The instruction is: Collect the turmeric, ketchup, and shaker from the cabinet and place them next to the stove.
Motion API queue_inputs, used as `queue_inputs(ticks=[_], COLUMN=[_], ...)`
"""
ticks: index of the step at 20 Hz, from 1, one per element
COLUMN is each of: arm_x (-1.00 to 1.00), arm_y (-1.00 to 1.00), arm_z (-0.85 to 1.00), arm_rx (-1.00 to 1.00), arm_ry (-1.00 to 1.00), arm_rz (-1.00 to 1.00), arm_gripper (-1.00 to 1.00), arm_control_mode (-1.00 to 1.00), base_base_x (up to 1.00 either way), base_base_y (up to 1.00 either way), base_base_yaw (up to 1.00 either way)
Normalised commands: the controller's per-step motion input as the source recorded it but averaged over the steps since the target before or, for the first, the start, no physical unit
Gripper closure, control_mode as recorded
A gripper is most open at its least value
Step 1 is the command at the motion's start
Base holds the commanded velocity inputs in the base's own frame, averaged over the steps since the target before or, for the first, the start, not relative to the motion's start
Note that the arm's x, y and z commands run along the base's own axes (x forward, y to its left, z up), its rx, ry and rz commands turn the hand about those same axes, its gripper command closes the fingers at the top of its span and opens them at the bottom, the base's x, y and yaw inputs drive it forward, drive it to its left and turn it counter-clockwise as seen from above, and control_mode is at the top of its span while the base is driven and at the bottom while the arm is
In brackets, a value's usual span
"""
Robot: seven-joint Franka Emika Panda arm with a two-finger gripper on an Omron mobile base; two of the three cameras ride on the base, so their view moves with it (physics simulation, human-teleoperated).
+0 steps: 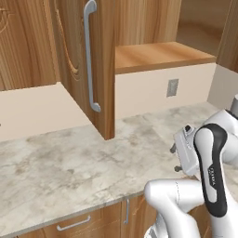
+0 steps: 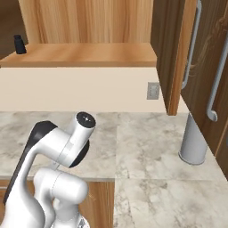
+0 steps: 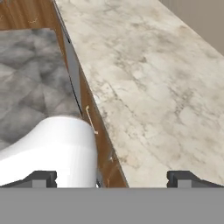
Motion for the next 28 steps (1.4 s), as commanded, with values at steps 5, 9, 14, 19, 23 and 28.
queue_inputs(ticks=[5, 9, 14, 19, 23, 28], arm_x=[0.69, 0.58, 0.32, 0.16, 0.01, 0.00], arm_y=[0.45, 0.44, 0.34, 0.32, 0.20, 0.16], arm_z=[0.41, 0.74, 0.89, 0.89, 0.89, 0.94], arm_rx=[0.04, 0.04, 0.07, 0.11, 0.17, 0.19], arm_ry=[-0.09, -0.04, 0.00, -0.01, -0.07, -0.08], arm_rz=[0.13, 0.07, 0.01, -0.05, -0.16, -0.20], arm_gripper=[-1.00, -1.00, -1.00, -1.00, -1.00, -1.00], arm_control_mode=[-1.00, -1.00, -1.00, -1.00, -1.00, -1.00], base_base_x=[0.00, 0.00, 0.00, 0.00, 0.00, 0.00], base_base_y=[0.00, 0.00, 0.00, 0.00, 0.00, 0.00], base_base_yaw=[0.00, 0.00, 0.00, 0.00, 0.00, 0.00])
